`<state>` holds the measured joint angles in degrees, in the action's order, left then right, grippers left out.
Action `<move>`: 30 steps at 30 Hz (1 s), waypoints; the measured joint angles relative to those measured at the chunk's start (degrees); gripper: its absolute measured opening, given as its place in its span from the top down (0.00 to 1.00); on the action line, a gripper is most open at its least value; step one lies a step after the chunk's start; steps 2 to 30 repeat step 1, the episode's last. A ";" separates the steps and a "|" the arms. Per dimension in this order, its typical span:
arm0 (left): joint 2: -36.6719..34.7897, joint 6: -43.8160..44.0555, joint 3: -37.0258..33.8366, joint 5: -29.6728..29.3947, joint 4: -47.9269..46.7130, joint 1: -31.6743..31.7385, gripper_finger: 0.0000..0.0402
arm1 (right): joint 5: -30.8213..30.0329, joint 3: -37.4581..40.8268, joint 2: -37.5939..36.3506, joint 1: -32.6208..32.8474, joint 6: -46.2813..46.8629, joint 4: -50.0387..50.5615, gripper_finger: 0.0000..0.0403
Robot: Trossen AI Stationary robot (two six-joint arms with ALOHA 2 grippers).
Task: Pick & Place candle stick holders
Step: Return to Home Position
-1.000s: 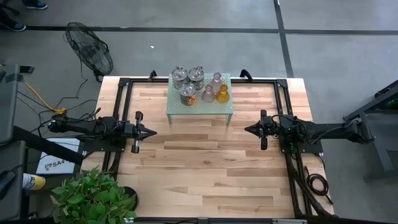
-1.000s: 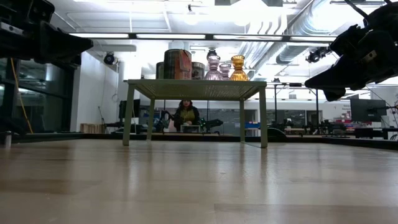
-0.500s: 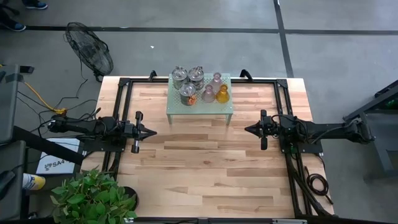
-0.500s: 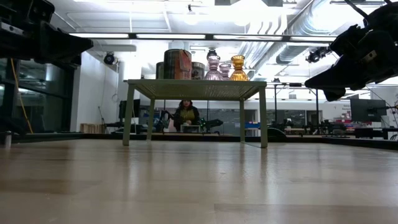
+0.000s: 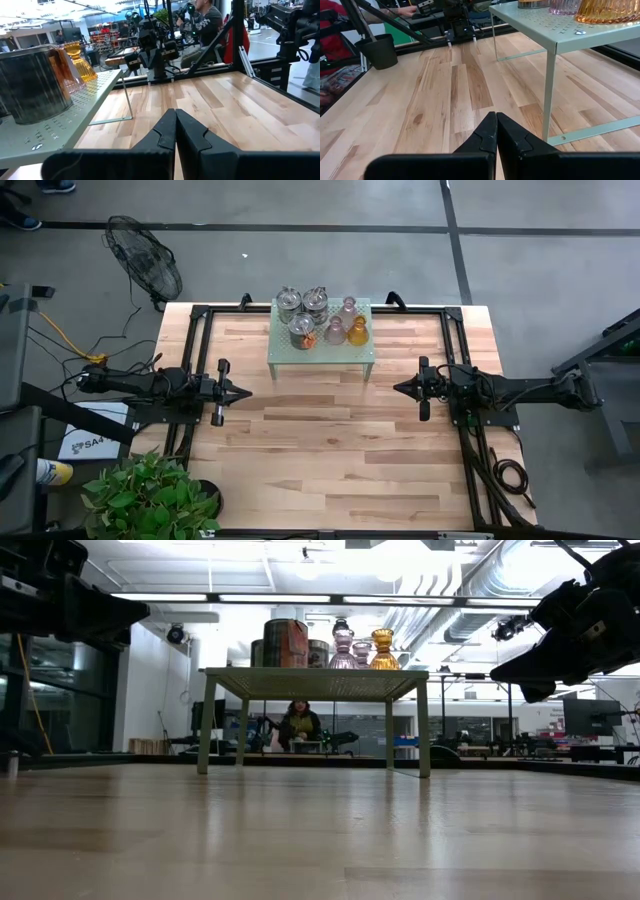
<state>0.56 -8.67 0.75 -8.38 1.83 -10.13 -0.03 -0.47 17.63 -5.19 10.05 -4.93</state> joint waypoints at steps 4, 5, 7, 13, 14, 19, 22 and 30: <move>0.00 0.00 0.00 0.00 0.00 0.00 1.00 | 0.00 0.00 0.00 -0.01 0.00 0.00 1.00; 0.00 0.00 0.00 0.00 0.00 0.00 1.00 | 0.00 0.00 0.00 -0.01 0.00 0.00 1.00; 0.00 0.00 0.00 0.00 0.00 0.00 1.00 | 0.00 0.00 0.00 -0.01 0.00 0.00 1.00; 0.00 0.00 0.00 0.00 0.00 0.00 1.00 | 0.00 0.00 0.00 -0.01 0.00 0.00 1.00; 0.00 0.00 0.00 0.00 0.00 0.00 1.00 | 0.00 0.00 0.00 -0.01 0.00 0.00 1.00; 0.00 0.00 0.00 0.00 0.00 0.00 1.00 | 0.00 0.00 0.00 -0.01 0.00 0.00 1.00; 0.00 0.00 0.00 0.00 0.00 0.00 1.00 | 0.00 0.00 0.00 -0.01 0.00 0.00 1.00; 0.00 0.00 0.00 0.00 0.00 0.00 1.00 | 0.00 0.00 0.00 -0.01 0.00 0.00 1.00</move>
